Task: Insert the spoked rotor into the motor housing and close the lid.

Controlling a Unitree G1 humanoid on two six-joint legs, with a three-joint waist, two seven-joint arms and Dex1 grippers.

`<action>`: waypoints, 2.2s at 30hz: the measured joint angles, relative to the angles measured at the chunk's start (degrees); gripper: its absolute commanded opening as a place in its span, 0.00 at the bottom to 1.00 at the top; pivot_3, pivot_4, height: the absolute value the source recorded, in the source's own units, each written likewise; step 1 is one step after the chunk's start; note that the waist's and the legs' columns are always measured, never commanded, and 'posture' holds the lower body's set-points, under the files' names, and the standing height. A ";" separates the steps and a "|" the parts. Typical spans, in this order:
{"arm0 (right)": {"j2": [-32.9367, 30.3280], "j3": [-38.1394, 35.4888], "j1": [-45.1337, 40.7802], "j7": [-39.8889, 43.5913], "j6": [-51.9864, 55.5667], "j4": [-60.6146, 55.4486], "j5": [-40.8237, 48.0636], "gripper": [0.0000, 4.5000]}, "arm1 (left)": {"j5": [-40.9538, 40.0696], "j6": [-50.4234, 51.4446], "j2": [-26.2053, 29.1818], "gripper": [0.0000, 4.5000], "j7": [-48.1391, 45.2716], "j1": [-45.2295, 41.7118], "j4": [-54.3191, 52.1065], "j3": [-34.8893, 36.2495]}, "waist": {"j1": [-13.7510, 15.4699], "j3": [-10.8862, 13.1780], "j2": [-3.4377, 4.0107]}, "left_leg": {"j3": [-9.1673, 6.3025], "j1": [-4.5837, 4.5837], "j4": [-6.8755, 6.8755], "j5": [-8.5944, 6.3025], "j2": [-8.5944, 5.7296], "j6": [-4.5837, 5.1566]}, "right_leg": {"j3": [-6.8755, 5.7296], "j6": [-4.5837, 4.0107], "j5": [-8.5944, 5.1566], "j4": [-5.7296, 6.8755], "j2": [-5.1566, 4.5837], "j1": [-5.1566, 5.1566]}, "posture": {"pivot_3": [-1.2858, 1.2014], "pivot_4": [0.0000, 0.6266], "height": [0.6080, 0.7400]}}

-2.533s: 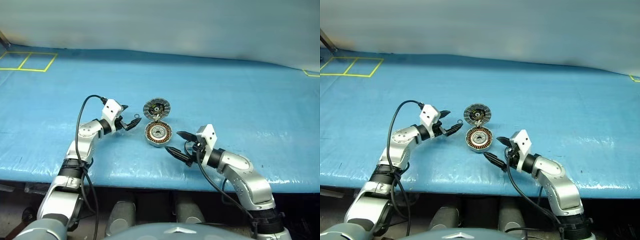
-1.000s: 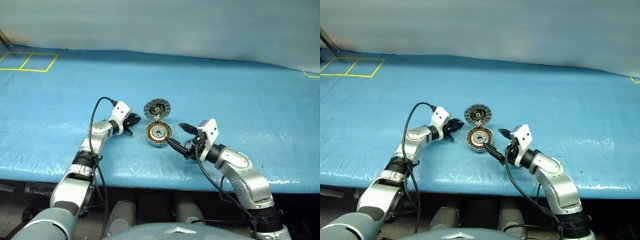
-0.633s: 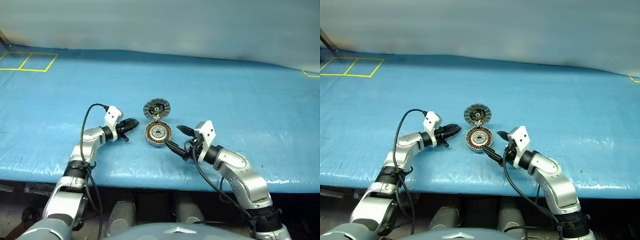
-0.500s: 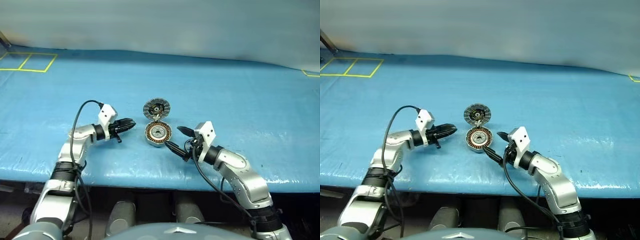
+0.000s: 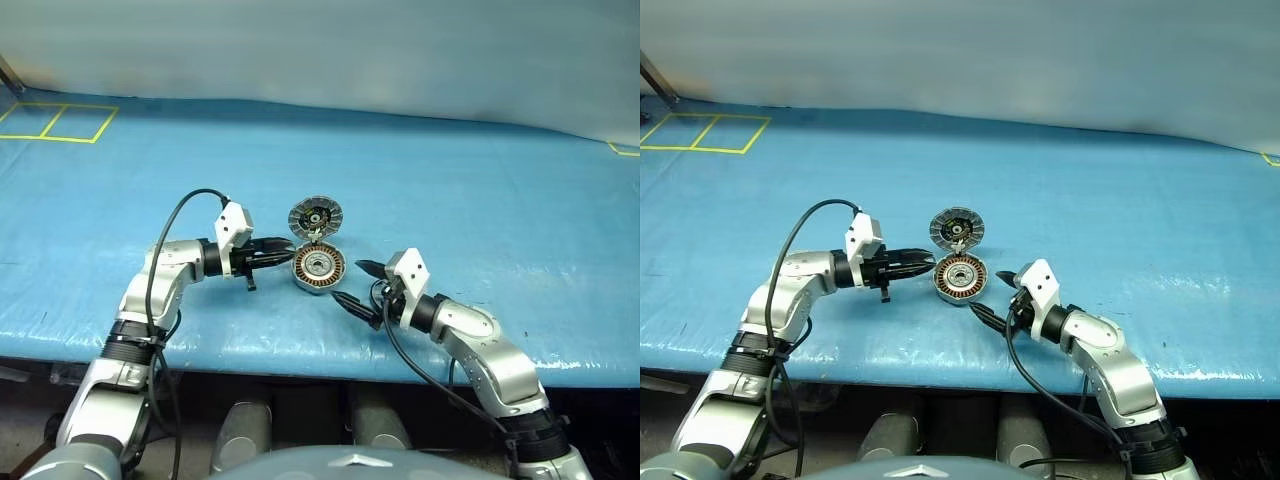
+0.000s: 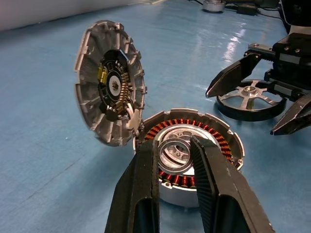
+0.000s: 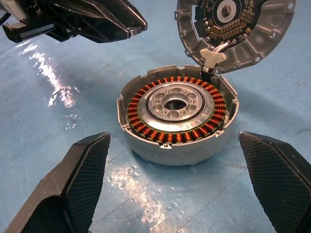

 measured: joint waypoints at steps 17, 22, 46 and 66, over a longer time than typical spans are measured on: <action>-1.28 0.48 0.72 -0.17 -1.27 0.01 -2.19 1.00 | 6.64 -5.61 -6.22 0.14 0.09 -5.93 12.62 -6.05 | 0.03 0.00 -0.01 | 0.00 -0.02 0.00 0.00 -0.01 0.00 | 0.00 0.00 0.00 0.00 0.00 0.00 | 0.52 0.24 1.00; -1.28 0.48 0.73 -0.57 -1.31 0.01 -2.29 1.00 | 7.53 -6.80 -6.51 0.14 0.16 -6.11 13.88 -6.14 | 0.04 0.00 -0.01 | 0.00 -0.02 0.00 0.00 -0.01 0.00 | 0.00 0.00 0.00 0.00 0.00 0.00 | 0.52 0.24 1.00; -1.28 0.55 1.32 -1.07 -1.36 -0.04 -3.45 1.00 | 7.64 -7.59 -7.67 0.14 0.38 -6.22 15.10 -6.55 | 0.05 0.00 -0.01 | 0.00 -0.01 0.00 0.00 -0.01 0.00 | 0.00 0.01 0.00 0.01 0.00 0.00 | 0.52 0.24 1.00; -1.14 0.55 1.47 -1.41 -1.51 -0.12 -4.21 1.00 | 8.96 -8.54 -7.96 0.58 1.96 -6.67 15.52 -6.41 | 0.09 0.00 -0.01 | 0.00 0.00 0.00 0.00 -0.01 0.00 | 0.00 0.01 0.00 0.00 0.00 0.00 | 0.52 0.24 1.00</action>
